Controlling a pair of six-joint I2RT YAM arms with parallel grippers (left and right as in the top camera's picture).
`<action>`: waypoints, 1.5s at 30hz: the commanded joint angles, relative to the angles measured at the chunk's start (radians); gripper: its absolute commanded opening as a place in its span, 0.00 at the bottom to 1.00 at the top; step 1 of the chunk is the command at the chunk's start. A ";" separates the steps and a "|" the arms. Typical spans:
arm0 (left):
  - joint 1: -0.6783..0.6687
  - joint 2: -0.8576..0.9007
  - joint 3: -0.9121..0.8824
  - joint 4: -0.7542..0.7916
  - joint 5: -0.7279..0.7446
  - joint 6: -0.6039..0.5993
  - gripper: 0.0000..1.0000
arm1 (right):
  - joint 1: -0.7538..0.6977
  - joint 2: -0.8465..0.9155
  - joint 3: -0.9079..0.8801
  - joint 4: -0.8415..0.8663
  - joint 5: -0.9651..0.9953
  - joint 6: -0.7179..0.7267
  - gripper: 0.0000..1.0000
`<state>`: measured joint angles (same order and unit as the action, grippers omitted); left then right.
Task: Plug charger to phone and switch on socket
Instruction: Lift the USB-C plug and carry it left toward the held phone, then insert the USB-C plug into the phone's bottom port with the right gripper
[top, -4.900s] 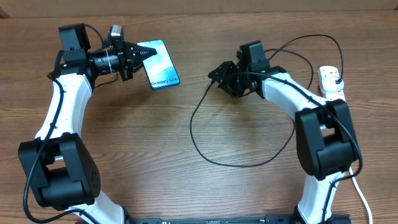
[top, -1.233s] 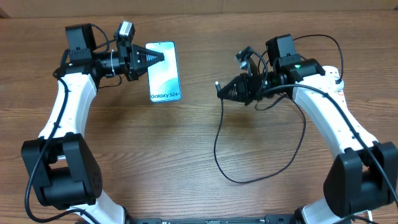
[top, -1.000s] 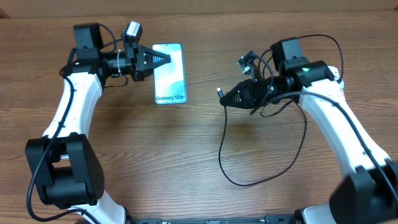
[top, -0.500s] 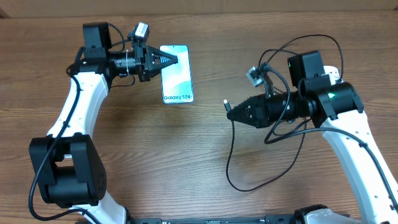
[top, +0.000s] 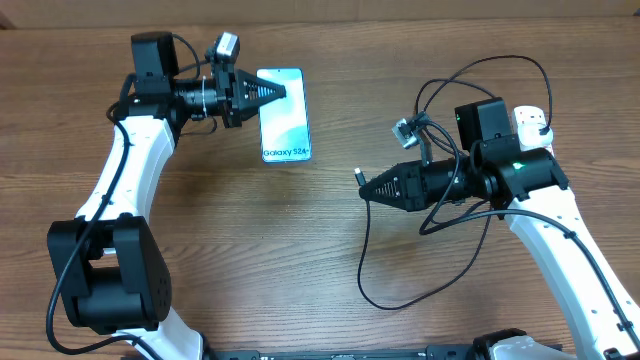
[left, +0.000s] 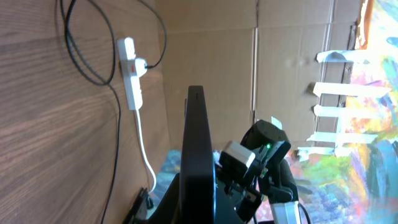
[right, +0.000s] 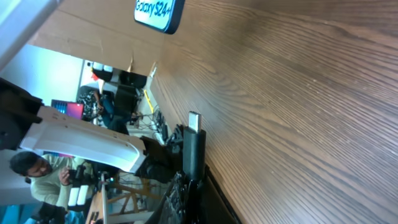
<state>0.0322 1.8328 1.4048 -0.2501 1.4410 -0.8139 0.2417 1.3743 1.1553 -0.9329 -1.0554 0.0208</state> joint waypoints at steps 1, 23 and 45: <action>0.000 -0.021 0.006 0.072 0.056 -0.114 0.04 | 0.038 -0.023 -0.004 0.039 0.003 0.067 0.04; 0.000 -0.021 0.006 0.348 -0.020 -0.390 0.04 | 0.225 -0.022 -0.004 0.500 0.156 0.547 0.04; -0.001 -0.021 0.006 0.498 0.032 -0.529 0.04 | 0.326 0.031 -0.004 0.674 0.257 0.734 0.04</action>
<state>0.0322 1.8328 1.4010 0.2401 1.4395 -1.3174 0.5636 1.3926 1.1549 -0.2771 -0.8101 0.7441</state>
